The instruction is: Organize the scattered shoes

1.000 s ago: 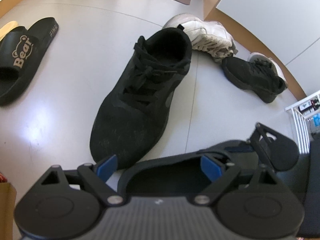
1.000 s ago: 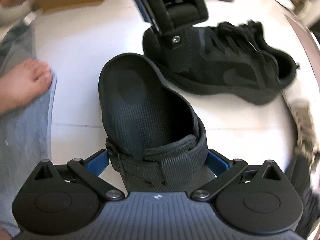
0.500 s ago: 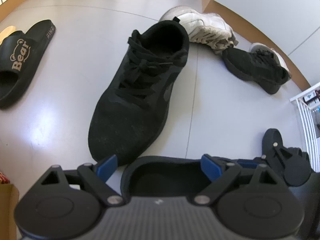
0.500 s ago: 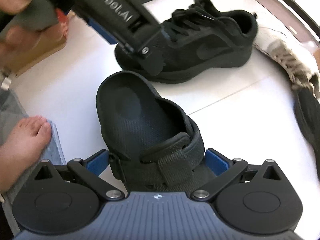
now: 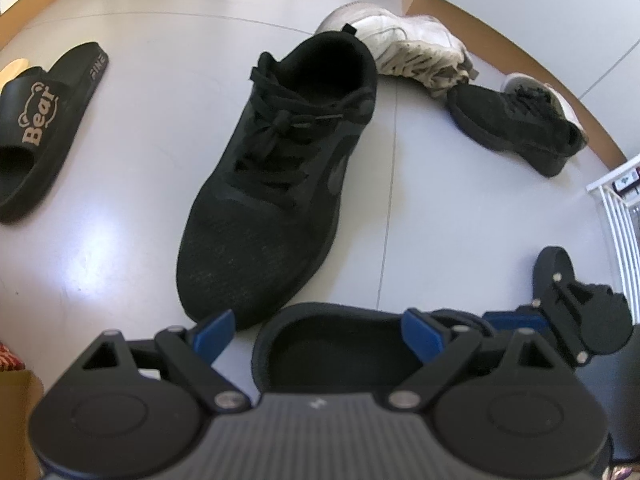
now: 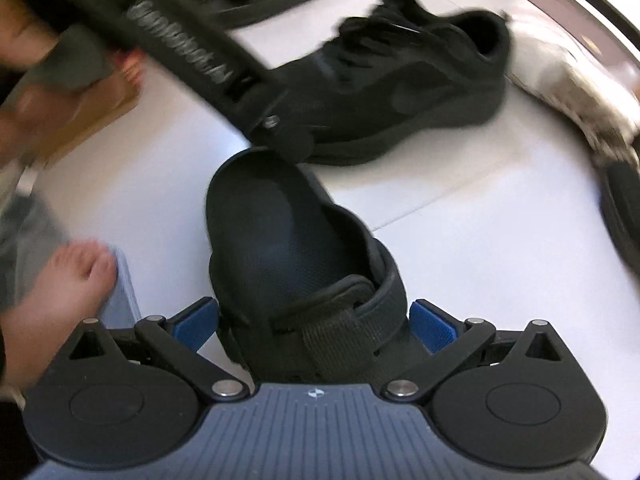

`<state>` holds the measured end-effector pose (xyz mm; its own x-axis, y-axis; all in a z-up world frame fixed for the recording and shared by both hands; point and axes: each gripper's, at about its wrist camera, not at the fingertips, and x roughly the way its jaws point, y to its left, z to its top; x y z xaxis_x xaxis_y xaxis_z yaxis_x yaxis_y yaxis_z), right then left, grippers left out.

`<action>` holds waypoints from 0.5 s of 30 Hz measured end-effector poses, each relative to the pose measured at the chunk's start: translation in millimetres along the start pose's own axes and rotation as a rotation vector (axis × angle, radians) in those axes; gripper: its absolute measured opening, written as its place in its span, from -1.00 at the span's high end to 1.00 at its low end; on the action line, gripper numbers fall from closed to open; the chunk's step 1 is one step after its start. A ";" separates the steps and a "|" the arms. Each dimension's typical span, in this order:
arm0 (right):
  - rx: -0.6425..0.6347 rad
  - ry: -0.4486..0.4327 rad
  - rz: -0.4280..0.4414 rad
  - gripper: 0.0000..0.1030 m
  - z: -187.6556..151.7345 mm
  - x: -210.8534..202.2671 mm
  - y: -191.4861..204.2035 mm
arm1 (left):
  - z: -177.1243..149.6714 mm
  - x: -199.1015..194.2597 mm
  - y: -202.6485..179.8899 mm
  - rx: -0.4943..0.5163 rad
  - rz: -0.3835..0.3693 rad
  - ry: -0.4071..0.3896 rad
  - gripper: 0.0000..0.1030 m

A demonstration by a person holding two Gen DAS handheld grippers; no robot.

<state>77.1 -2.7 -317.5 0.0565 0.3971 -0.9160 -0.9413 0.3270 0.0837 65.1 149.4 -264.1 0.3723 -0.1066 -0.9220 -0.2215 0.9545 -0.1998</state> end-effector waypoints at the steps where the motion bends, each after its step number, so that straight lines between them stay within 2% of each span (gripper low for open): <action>1: -0.015 -0.006 0.007 -1.00 -0.5 -0.9 -0.1 | -0.1 0.9 -0.3 -0.002 0.001 0.002 -0.79; 5: -0.081 -0.006 0.034 -1.00 -1.4 0.3 -0.3 | -1.4 0.5 -1.4 -0.008 -0.013 0.004 -0.79; 8: -0.198 0.032 0.038 -1.00 -3.9 -1.3 3.9 | -1.8 -0.4 -1.9 -0.001 -0.014 0.004 -0.79; 13: -0.225 0.040 0.085 -1.00 -10.9 -12.7 -2.5 | -2.0 0.2 1.8 -0.008 -0.008 0.009 -0.79; 15: -0.263 0.067 0.072 -1.00 -15.0 -10.2 -2.4 | -2.6 -0.1 1.9 -0.010 -0.011 0.010 -0.79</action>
<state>73.8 -20.4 -314.3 -0.0279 0.3505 -0.9362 -0.9966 0.0623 0.0531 62.3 150.5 -265.3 0.3659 -0.1197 -0.9229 -0.2269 0.9503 -0.2132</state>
